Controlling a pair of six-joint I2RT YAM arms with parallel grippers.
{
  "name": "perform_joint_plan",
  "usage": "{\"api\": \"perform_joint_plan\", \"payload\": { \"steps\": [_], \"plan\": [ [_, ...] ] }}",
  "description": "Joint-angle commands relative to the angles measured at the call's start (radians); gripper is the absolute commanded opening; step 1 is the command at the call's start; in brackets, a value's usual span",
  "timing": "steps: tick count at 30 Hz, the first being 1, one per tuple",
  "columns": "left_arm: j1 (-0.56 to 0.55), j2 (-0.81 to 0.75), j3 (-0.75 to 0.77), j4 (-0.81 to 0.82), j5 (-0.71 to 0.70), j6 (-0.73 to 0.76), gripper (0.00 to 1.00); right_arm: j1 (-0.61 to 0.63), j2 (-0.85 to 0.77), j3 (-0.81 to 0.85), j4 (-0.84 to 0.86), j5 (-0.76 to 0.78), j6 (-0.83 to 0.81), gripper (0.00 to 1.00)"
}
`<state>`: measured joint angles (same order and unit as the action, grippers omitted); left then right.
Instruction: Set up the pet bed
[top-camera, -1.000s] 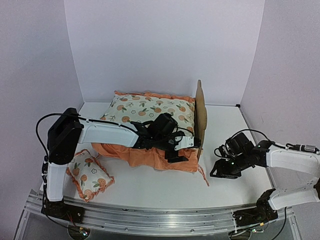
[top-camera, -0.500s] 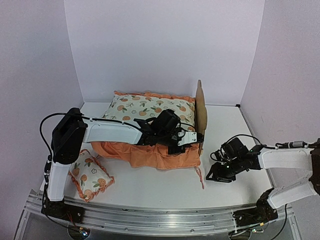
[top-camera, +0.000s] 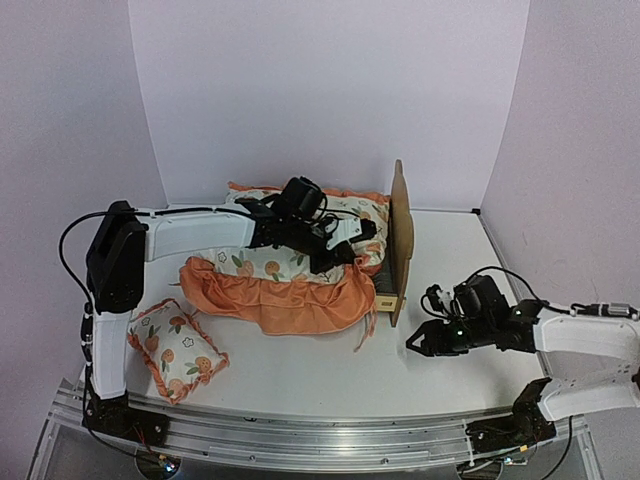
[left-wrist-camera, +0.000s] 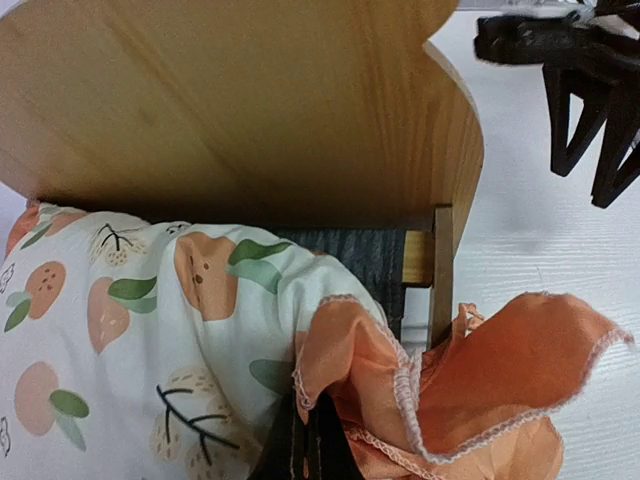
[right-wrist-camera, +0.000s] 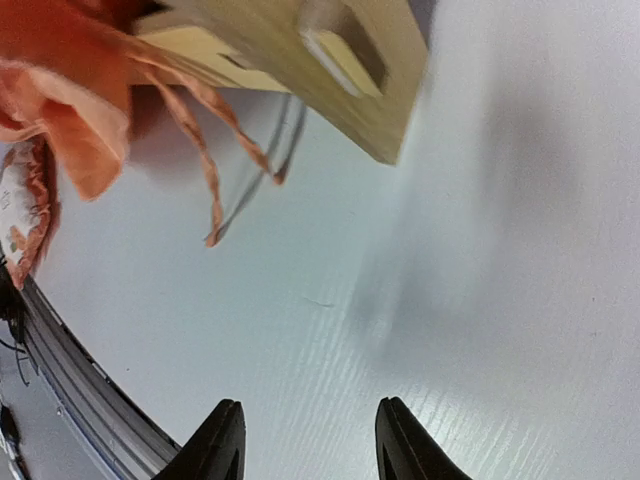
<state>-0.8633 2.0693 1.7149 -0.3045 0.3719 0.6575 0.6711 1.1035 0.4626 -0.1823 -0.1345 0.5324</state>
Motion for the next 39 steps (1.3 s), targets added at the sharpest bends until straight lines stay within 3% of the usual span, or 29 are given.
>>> {"api": "perform_joint_plan", "payload": {
  "steps": [1, 5, 11, 17, 22, 29, 39],
  "plan": [
    [0.066, -0.098, 0.008, -0.085, 0.121, 0.042, 0.00, 0.077, -0.131, -0.026, 0.104, 0.102, -0.115, 0.45],
    [0.102, -0.104, 0.006, -0.120, 0.152, 0.067, 0.00, 0.172, -0.133, 0.006, 0.184, 0.208, -0.170, 0.41],
    [0.152, -0.116, 0.007, -0.137, 0.166, 0.071, 0.00, 0.322, 0.054, 0.102, 0.368, 0.342, -0.304, 0.39],
    [0.197, -0.138, -0.005, -0.148, 0.162, 0.078, 0.00, 0.336, 0.209, 0.161, 0.510, 0.382, -0.350, 0.32],
    [0.217, -0.159, -0.026, -0.149, 0.164, 0.079, 0.00, 0.337, 0.298, 0.293, 0.447, 0.394, -0.368, 0.30],
    [0.243, -0.178, -0.059, -0.137, 0.177, 0.071, 0.00, 0.308, 0.426, 0.507, 0.224, 0.415, -0.424, 0.30],
    [0.258, -0.197, -0.096, -0.101, 0.172, 0.055, 0.00, 0.206, 0.544, 0.633, 0.112, 0.269, -0.372, 0.30]
  ]
}}
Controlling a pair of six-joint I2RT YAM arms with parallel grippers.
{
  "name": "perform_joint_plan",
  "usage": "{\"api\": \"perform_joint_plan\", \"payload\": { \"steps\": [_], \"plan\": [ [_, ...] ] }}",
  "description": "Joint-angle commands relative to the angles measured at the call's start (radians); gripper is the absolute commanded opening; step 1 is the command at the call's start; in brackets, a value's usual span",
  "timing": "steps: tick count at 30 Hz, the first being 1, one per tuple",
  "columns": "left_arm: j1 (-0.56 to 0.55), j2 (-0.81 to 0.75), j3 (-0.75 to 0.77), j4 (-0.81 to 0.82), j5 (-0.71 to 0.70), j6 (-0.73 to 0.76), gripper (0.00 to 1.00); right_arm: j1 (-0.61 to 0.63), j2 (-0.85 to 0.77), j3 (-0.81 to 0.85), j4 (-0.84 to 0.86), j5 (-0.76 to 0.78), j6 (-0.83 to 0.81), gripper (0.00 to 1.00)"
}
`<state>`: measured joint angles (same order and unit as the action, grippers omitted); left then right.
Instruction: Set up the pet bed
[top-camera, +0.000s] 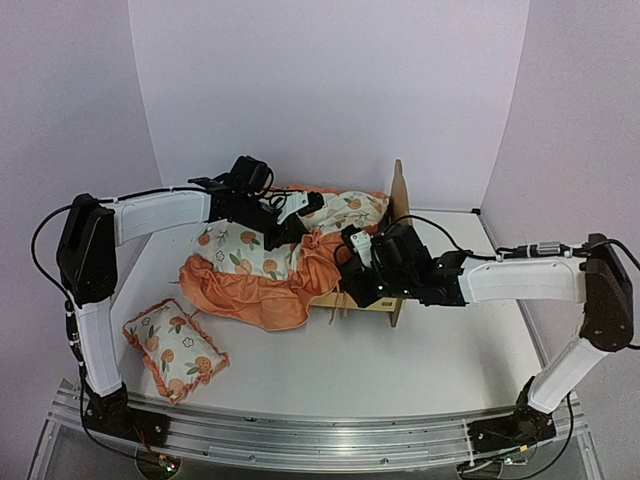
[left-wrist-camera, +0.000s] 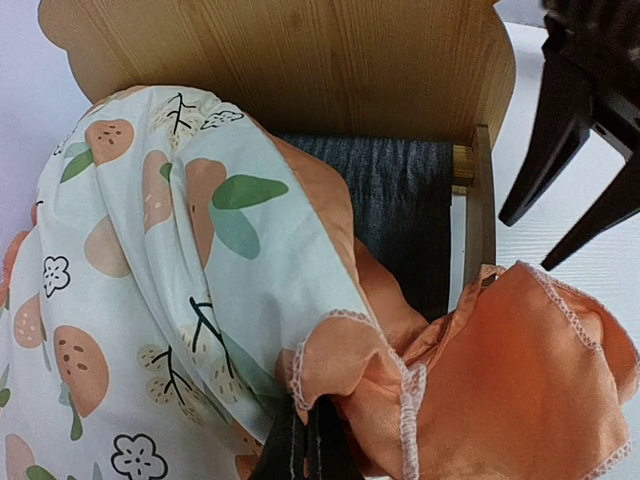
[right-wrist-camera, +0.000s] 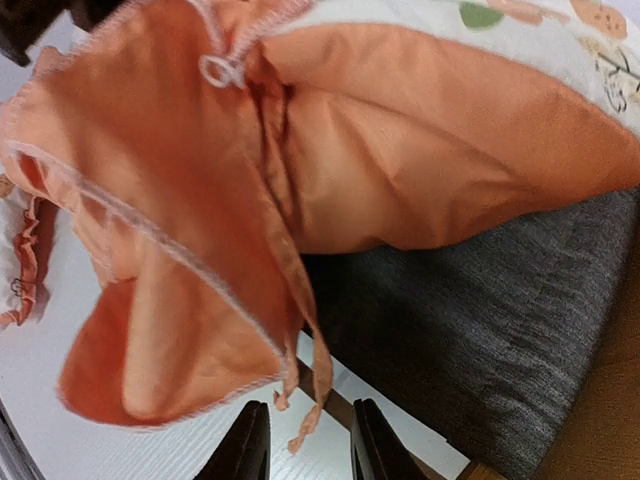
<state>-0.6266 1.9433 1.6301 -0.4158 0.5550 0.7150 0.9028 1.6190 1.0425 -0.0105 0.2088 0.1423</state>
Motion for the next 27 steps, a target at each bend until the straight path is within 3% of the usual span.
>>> {"api": "perform_joint_plan", "payload": {
  "steps": [1, 16, 22, 27],
  "plan": [
    [0.023, -0.072, -0.015, 0.013, -0.012, -0.004, 0.00, -0.033, 0.032, 0.054, -0.061, -0.084, 0.019, 0.31],
    [0.027, -0.072, -0.029, 0.038, 0.009, -0.025, 0.00, -0.086, 0.133, 0.132, -0.069, -0.201, 0.040, 0.34],
    [0.027, -0.075, -0.030, 0.036, 0.012, -0.031, 0.00, -0.101, 0.150, 0.155, -0.072, -0.201, 0.047, 0.14],
    [0.027, -0.076, -0.033, 0.038, 0.011, -0.031, 0.00, -0.110, 0.131, 0.160, -0.091, -0.201, 0.033, 0.17]
  ]
}}
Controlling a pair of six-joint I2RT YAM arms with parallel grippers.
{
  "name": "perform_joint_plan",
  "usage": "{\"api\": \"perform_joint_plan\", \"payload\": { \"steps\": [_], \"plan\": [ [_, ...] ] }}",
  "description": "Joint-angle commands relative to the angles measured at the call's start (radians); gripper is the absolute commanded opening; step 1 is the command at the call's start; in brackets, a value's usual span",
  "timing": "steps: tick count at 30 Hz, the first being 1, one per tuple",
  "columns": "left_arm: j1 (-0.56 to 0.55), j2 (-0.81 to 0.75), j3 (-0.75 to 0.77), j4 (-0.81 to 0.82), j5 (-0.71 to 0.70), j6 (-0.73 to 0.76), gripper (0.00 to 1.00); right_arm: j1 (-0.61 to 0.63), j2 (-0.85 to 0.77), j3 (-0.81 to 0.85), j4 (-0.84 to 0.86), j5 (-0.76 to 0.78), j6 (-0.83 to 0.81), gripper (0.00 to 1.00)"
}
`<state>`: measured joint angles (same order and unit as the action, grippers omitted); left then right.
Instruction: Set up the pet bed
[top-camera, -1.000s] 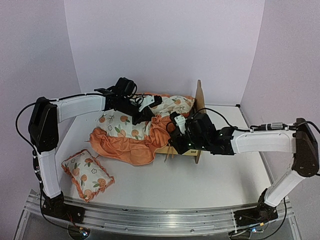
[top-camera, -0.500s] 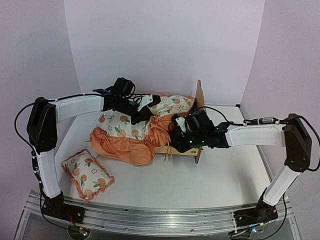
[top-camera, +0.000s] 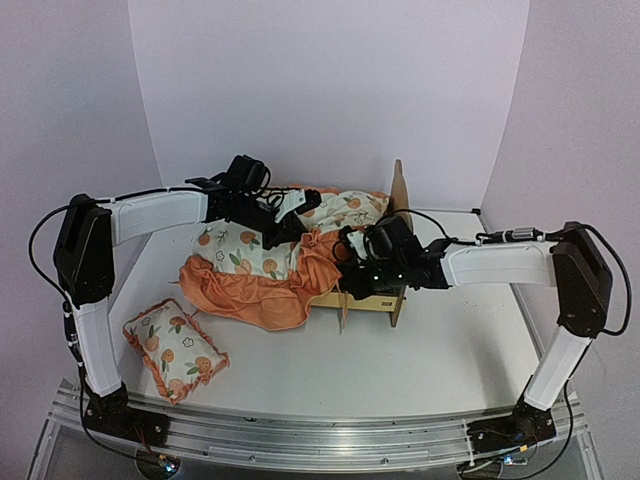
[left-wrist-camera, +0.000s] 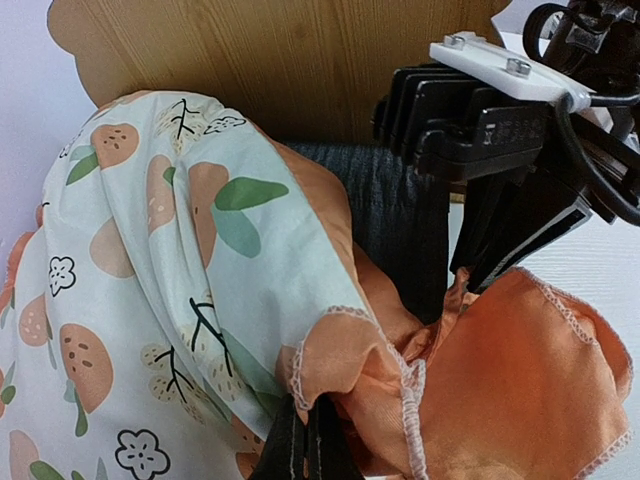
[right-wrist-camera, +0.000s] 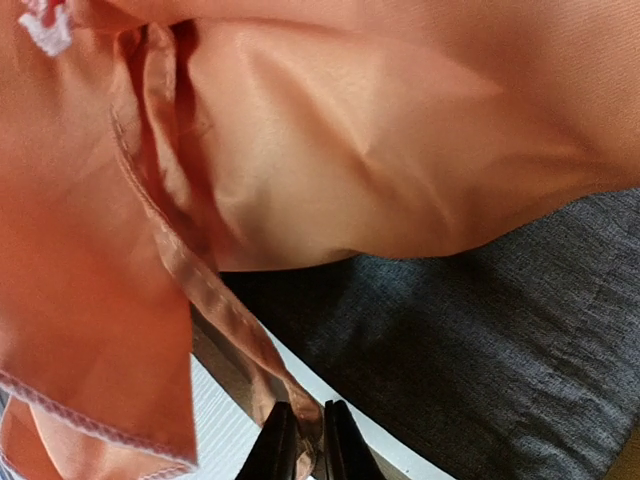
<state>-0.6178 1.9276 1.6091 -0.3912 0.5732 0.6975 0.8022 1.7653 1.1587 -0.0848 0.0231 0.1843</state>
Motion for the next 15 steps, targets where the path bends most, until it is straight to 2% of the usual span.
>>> {"api": "perform_joint_plan", "payload": {
  "steps": [1, 4, 10, 15],
  "plan": [
    [0.018, -0.060, -0.012, 0.015, -0.007, -0.014, 0.00, -0.010, -0.019, 0.046, -0.025, -0.015, -0.012, 0.18],
    [0.018, -0.058, -0.011, 0.020, -0.008, -0.013, 0.00, -0.015, -0.025, 0.053, -0.061, -0.015, -0.021, 0.20],
    [0.018, -0.048, -0.002, 0.022, -0.005, -0.015, 0.00, -0.025, -0.011, 0.066, -0.069, -0.015, -0.027, 0.00],
    [0.018, -0.047, -0.002, 0.006, 0.014, -0.024, 0.00, -0.045, 0.006, 0.140, -0.069, -0.015, -0.067, 0.00]
  ]
}}
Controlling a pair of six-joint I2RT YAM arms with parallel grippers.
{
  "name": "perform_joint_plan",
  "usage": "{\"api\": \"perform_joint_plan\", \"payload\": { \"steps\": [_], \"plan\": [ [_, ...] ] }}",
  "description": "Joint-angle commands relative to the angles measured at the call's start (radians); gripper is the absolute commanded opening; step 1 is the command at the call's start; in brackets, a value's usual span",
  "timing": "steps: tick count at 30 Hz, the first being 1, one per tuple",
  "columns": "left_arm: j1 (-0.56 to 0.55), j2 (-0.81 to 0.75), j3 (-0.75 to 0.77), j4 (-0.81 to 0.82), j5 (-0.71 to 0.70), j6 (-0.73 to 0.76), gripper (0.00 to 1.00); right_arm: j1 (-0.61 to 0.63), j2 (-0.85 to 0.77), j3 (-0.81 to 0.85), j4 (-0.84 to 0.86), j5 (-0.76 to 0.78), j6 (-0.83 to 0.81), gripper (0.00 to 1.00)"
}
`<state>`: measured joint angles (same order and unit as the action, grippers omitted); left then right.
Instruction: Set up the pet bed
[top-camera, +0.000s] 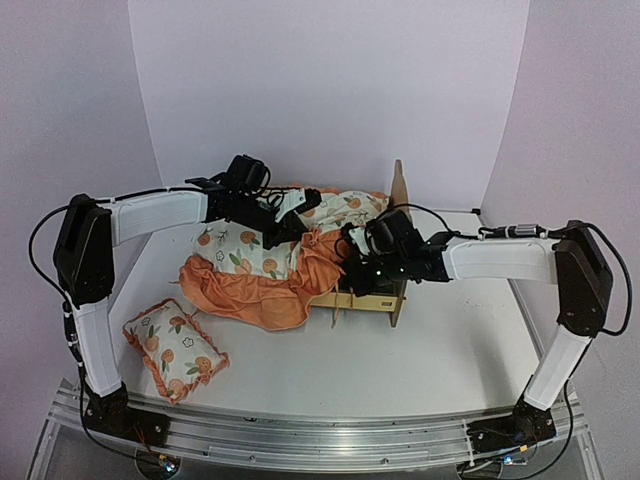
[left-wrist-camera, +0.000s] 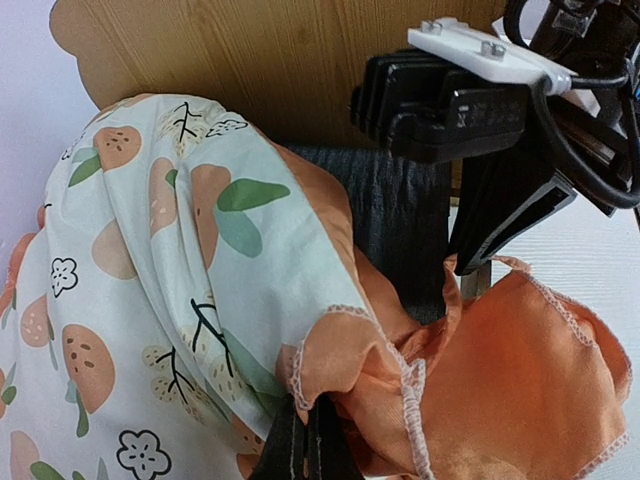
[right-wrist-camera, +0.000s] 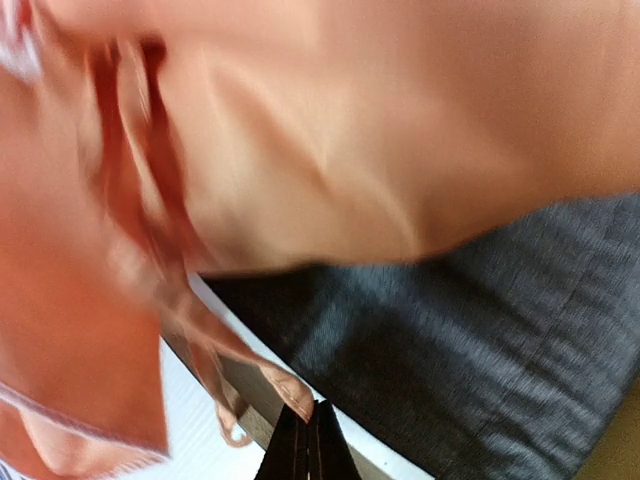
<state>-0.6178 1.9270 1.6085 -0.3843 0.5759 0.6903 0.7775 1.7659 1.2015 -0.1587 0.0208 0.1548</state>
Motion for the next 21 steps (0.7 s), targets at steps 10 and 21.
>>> {"api": "perform_joint_plan", "payload": {
  "steps": [10, 21],
  "plan": [
    [0.016, -0.034, 0.000, 0.016, 0.027, -0.056, 0.00, -0.038, 0.061, 0.107, 0.054, -0.007, -0.036, 0.00],
    [0.011, -0.009, 0.017, 0.020, 0.046, -0.076, 0.00, -0.038, 0.076, 0.007, 0.220, 0.051, -0.066, 0.00]
  ]
}}
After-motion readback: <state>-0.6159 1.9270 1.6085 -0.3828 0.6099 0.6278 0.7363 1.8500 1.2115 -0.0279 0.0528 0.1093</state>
